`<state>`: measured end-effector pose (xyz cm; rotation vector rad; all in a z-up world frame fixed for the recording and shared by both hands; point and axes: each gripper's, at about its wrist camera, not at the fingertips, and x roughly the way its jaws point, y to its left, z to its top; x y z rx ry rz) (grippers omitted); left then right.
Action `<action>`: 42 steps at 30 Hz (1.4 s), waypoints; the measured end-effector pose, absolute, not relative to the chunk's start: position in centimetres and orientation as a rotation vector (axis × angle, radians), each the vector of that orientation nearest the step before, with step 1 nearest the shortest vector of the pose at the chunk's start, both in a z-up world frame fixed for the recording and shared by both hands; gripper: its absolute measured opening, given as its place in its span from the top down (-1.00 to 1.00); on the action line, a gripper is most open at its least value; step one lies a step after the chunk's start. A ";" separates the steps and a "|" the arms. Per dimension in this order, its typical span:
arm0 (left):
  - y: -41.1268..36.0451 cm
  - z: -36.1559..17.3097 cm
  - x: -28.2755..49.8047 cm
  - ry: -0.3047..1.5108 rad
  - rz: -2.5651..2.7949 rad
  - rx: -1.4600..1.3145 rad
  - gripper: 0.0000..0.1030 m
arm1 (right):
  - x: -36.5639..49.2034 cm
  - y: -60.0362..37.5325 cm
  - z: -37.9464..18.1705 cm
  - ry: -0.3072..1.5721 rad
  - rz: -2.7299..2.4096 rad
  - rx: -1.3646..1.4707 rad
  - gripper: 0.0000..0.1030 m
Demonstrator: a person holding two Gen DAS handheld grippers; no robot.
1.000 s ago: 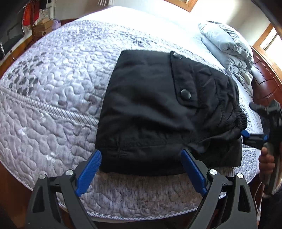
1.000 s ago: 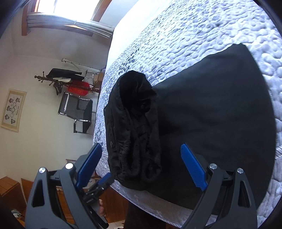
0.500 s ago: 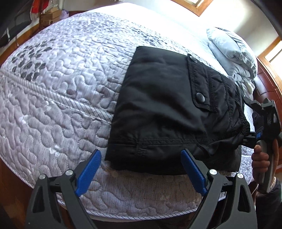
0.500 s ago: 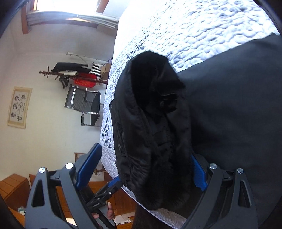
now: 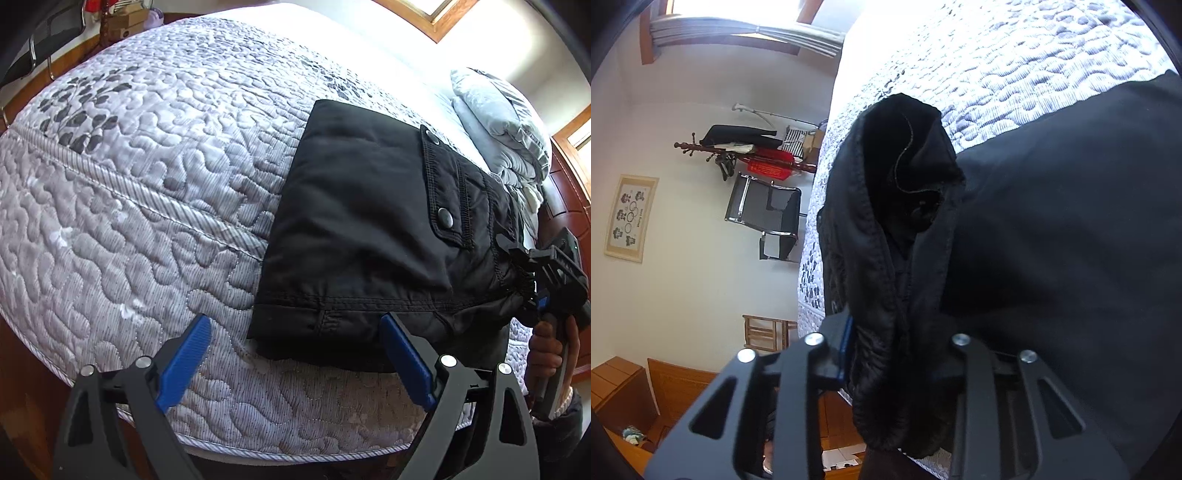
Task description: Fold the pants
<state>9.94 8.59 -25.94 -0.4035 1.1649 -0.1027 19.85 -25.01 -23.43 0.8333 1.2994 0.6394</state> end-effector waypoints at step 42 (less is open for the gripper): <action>9.0 -23.3 6.8 1.117 -0.118 -0.462 -0.85 | 19.2 -26.4 -6.2 1.094 0.768 0.870 0.62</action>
